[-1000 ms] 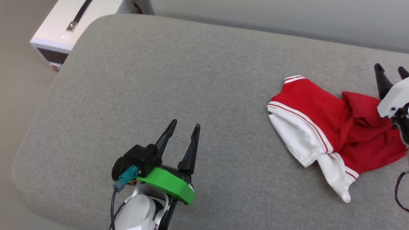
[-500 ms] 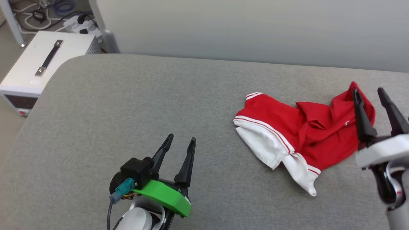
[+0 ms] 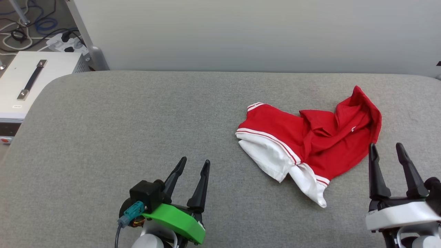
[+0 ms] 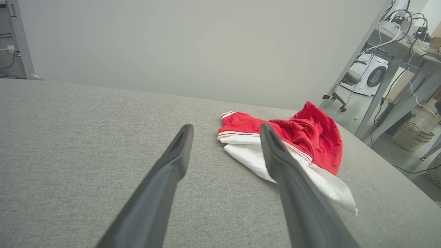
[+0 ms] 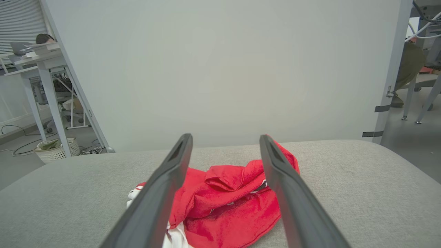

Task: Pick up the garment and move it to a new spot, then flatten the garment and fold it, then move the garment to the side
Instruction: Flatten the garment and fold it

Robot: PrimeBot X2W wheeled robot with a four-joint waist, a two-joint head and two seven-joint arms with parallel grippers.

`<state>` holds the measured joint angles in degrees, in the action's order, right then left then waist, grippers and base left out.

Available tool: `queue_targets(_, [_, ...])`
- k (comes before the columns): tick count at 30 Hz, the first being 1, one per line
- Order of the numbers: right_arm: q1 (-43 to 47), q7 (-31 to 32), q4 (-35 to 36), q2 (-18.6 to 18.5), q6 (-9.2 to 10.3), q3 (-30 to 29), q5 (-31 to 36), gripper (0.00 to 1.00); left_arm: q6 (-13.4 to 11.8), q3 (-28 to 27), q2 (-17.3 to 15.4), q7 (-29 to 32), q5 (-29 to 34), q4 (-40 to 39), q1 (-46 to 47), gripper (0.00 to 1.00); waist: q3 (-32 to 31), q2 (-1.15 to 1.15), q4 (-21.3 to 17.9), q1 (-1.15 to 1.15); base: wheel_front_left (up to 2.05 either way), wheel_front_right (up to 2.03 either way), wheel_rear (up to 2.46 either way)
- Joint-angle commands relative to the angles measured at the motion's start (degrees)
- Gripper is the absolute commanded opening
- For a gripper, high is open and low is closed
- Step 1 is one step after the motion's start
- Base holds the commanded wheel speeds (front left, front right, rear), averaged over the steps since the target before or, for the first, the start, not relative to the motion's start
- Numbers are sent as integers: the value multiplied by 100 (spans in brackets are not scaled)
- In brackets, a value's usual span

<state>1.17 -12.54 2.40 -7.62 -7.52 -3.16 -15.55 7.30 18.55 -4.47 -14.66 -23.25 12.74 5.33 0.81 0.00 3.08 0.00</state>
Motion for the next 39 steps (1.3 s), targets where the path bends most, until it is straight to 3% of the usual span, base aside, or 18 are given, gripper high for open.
queue_targets(1, [112,-52,52,61,3,-2,74,100,19,-24,2,-34,2,12,-86,100,12,0,-43,0,0,0,0])
queue_targets(12, [161,-59,124,214,3,-24,268,100,19,214,-143,10,153,44,360,100,247,0,-459,0,0,0,0])
queue_targets(14, [156,-24,170,236,3,-52,312,100,19,411,-181,302,118,161,618,100,333,0,-567,0,0,0,0])
queue_targets(23, [55,63,252,276,3,-165,392,100,19,1430,-113,2991,-153,713,1780,100,764,0,-999,0,0,0,0])
queue_targets(27, [-32,56,243,293,3,-107,412,100,13,1681,-83,3760,-138,920,2181,100,950,0,-1154,0,0,0,0])
queue_targets(39, [-238,-65,54,364,3,-49,382,100,-131,1959,-82,3996,262,1599,2894,100,1341,0,-1389,0,0,0,0])
